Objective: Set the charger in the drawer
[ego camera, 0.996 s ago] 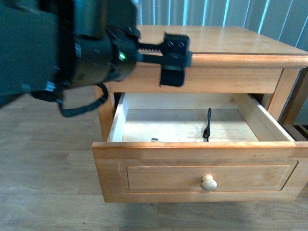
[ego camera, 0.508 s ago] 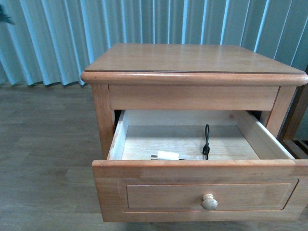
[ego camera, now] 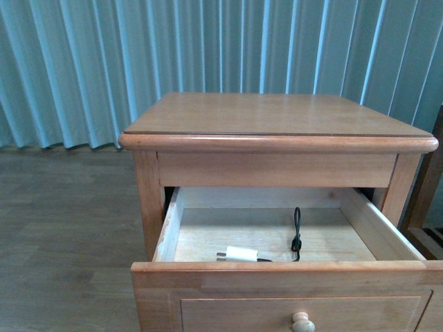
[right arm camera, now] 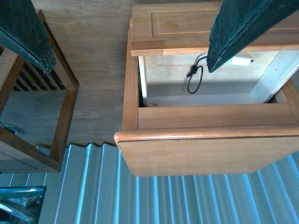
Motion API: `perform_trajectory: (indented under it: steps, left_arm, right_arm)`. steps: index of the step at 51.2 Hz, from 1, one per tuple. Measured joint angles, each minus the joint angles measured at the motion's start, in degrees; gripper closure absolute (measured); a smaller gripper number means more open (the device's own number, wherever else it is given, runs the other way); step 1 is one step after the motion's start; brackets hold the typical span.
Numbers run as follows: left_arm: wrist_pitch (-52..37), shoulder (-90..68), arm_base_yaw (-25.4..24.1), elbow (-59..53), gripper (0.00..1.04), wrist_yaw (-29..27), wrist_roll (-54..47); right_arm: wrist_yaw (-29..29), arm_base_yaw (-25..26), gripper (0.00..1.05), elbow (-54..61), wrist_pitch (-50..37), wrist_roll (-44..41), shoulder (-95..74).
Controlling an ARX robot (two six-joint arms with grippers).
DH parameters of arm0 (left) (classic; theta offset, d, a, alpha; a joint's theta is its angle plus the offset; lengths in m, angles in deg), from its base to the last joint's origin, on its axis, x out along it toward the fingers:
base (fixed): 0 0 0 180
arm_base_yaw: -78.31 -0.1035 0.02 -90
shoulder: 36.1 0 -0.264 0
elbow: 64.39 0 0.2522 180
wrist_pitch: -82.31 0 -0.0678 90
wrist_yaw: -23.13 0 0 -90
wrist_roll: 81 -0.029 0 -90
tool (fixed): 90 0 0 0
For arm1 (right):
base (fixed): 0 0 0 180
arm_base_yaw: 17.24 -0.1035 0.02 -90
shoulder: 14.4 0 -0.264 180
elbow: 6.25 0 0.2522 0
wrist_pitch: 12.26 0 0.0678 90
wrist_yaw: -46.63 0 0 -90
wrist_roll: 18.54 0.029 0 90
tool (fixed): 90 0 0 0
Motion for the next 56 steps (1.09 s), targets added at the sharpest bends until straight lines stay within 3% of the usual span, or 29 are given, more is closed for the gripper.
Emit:
perform_trajectory:
  steps: [11,14,17,32,35,38,56]
  left_arm:
    - [-0.2,0.3,-0.2,-0.1,0.06,0.3,0.4]
    - [-5.0,1.5,-0.9,-2.0,0.16,6.1,-1.4]
    - [-7.0,3.1,0.4,-3.3,0.27,6.8,-2.9]
    - [-7.0,7.1,9.6,-6.7,0.81,-2.0,-4.6]
    - [-6.5,7.9,14.1,-7.1,0.91,-8.2,-4.8]
    - [-6.5,8.3,17.6,-7.5,1.01,-10.2,-4.6]
    - [-6.6,11.4,18.9,-10.8,1.01,-10.7,-5.0]
  right_arm:
    - [0.0,0.0,0.08,0.0,0.0,0.0,0.0]
    - [0.0,0.0,0.08,0.0,0.0,0.0,0.0]
    - [0.0,0.0,0.08,0.0,0.0,0.0,0.0]
    - [0.0,0.0,0.08,0.0,0.0,0.0,0.0]
    - [0.0,0.0,0.08,0.0,0.0,0.0,0.0]
    - [0.0,0.0,0.08,0.0,0.0,0.0,0.0]
    - [0.0,0.0,0.08,0.0,0.0,0.0,0.0]
